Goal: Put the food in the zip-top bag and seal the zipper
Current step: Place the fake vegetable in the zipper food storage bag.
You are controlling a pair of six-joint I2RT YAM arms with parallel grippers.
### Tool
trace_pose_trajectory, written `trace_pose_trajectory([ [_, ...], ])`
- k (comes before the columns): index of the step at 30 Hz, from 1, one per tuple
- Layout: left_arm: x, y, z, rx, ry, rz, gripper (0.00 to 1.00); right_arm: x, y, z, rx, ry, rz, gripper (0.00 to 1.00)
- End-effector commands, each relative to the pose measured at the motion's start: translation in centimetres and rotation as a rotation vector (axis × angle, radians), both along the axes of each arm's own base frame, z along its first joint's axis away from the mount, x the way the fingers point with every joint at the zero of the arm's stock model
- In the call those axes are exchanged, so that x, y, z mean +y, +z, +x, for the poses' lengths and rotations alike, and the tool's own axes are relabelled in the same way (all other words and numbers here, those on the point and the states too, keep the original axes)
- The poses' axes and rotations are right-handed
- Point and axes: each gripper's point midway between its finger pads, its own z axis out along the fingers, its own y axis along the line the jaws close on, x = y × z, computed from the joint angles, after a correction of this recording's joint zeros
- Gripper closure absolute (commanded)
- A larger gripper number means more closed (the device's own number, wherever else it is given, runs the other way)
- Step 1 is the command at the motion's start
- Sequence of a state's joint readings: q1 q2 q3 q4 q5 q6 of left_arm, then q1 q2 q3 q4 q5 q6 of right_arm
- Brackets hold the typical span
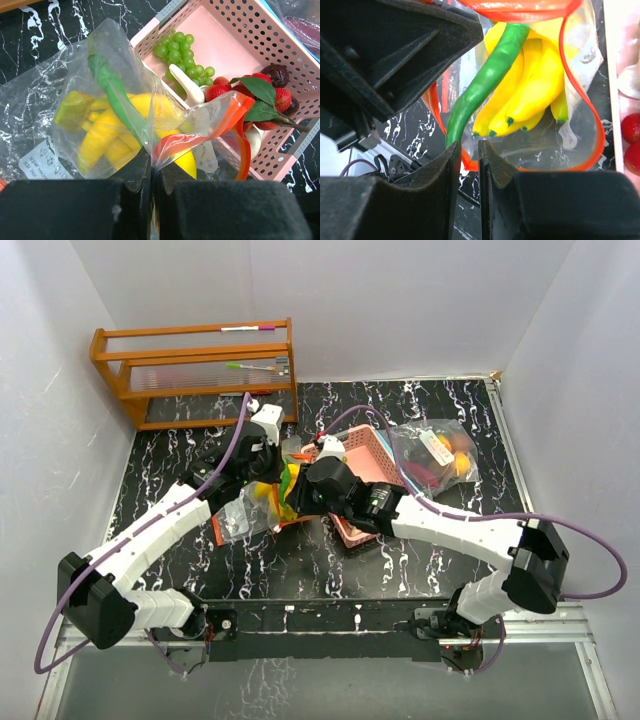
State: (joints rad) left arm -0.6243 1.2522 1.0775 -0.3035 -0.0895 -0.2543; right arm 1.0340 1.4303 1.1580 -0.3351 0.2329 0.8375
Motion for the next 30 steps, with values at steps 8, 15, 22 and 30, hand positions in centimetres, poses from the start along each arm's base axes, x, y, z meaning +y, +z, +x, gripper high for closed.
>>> trace_pose_trajectory([
  [8,0.2,3.1,-0.2,-0.059,-0.008,-0.024,1.00,2.8,3.0,1.6,-0.098,0.010,0.115,0.81],
  [15,-1.0,4.9,-0.9,-0.053,-0.041,-0.114,1.00,5.4,0.3,1.0,-0.048,0.089,0.154,0.83],
  [22,-2.6,8.1,-1.8,-0.068,-0.092,-0.246,1.00,5.9,-0.7,1.6,-0.071,0.090,0.148,0.84],
  [30,-2.7,7.0,-2.1,-0.046,-0.080,-0.267,1.00,5.1,0.8,1.2,-0.103,0.100,0.154,0.85],
])
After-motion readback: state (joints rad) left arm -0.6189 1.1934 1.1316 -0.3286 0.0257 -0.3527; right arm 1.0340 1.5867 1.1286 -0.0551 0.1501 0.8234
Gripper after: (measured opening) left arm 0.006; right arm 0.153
